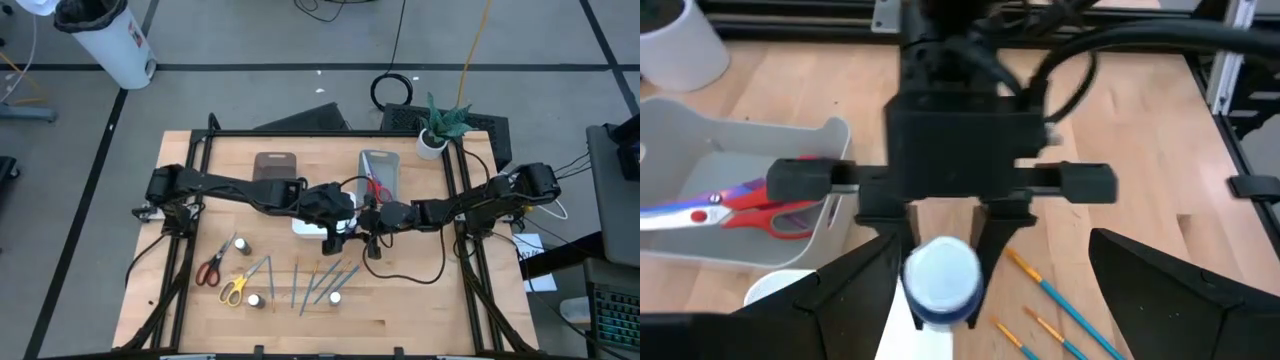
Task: Pick & Place Paint Supplies
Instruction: Put the purple paint bottle into the black bin
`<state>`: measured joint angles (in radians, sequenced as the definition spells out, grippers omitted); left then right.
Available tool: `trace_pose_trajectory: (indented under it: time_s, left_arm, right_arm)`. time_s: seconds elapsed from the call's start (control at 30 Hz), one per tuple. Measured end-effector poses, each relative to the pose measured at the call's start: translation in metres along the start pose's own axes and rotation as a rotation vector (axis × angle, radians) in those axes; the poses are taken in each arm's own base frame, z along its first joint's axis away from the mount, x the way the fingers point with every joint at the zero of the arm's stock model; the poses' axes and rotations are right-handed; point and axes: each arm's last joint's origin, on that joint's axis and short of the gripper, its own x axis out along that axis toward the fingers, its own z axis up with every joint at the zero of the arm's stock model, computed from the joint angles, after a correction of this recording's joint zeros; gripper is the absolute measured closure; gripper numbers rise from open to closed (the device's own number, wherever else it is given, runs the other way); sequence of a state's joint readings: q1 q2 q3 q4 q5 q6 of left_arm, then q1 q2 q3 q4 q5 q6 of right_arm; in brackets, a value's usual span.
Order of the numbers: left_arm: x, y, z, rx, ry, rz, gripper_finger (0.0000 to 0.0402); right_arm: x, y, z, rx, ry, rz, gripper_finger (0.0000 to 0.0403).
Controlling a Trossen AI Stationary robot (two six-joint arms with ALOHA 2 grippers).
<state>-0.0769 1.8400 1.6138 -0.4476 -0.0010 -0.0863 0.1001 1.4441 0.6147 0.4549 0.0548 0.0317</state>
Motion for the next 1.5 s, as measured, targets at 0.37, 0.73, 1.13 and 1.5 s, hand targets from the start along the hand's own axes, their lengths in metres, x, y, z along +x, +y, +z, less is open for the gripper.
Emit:
trace_pose_trajectory:
  time_s: [0.37, 0.73, 1.13, 1.5]
  left_arm:
    - [0.0, 0.001, 0.0, -0.046, 0.0, 0.049, 0.0069]
    - [0.02, 0.003, -0.01, -0.043, 0.042, 0.087, 0.0069]
    - [0.015, 0.005, -0.007, -0.055, 0.027, 0.081, 0.0188]
    - [-0.003, 0.007, -0.001, -0.059, 0.006, 0.099, 0.0281]
  right_arm:
    - [0.0, 0.004, 0.004, -0.014, -0.043, 0.013, 0.0295]
    - [-0.001, 0.007, 0.006, -0.028, -0.061, 0.024, 0.0295]
    - [-0.001, 0.007, 0.005, -0.032, -0.056, 0.022, 0.0293]
    - [-0.001, 0.007, 0.008, 0.019, -0.075, 0.018, 0.0272]
